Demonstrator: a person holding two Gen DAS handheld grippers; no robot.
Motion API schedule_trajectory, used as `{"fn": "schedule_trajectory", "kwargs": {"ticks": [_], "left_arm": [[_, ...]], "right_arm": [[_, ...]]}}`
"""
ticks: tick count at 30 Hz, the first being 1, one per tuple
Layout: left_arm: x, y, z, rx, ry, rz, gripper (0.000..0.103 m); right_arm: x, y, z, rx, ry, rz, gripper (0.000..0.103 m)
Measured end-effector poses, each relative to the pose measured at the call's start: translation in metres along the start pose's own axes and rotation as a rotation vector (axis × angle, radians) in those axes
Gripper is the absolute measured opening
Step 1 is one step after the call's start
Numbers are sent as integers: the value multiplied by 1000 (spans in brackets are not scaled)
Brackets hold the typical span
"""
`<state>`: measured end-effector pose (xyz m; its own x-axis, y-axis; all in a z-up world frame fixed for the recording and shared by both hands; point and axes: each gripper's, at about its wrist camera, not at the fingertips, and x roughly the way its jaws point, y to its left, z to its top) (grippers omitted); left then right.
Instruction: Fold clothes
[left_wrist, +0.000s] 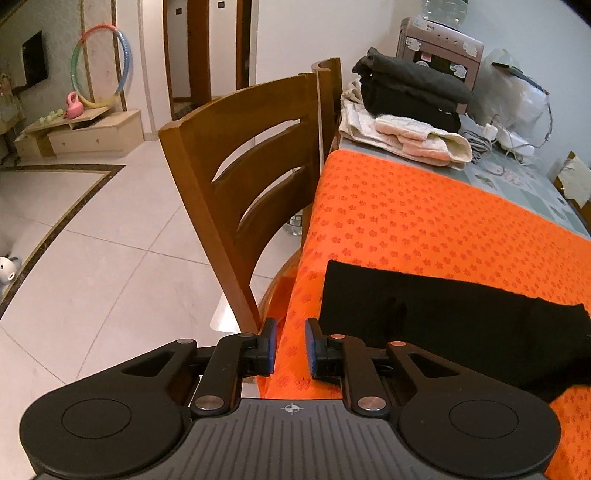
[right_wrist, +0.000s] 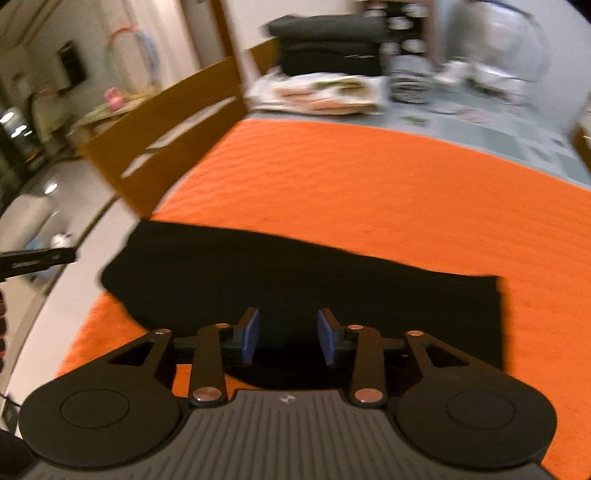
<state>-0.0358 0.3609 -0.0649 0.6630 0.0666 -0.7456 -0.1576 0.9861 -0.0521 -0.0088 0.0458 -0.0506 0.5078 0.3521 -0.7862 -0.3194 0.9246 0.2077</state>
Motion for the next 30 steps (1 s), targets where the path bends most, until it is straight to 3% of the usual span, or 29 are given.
{"fn": "schedule_trajectory", "kwargs": {"ticks": [5, 11, 15, 19, 22, 23, 24, 26, 30], "left_arm": [[-6, 9, -4, 12, 9, -15, 25], [-14, 16, -10, 21, 20, -15, 27], [-18, 21, -15, 9, 28, -4, 30], [-22, 26, -19, -3, 36, 6, 31], [-24, 26, -22, -4, 41, 13, 31], [-24, 27, -22, -4, 42, 15, 31], [-25, 27, -23, -4, 43, 16, 31], [-24, 26, -22, -7, 41, 20, 31], [-21, 20, -20, -13, 41, 25, 31]], "right_arm": [[39, 56, 10, -96, 37, 107, 52], [87, 98, 16, -175, 78, 142, 53], [100, 116, 17, -190, 78, 172, 63], [114, 136, 13, -261, 85, 136, 63], [117, 141, 9, -317, 56, 100, 50], [117, 141, 9, -328, 48, 97, 44], [116, 140, 8, -338, 39, 94, 30], [112, 134, 11, -321, 29, 101, 16], [90, 109, 21, -250, -17, 107, 12]]}}
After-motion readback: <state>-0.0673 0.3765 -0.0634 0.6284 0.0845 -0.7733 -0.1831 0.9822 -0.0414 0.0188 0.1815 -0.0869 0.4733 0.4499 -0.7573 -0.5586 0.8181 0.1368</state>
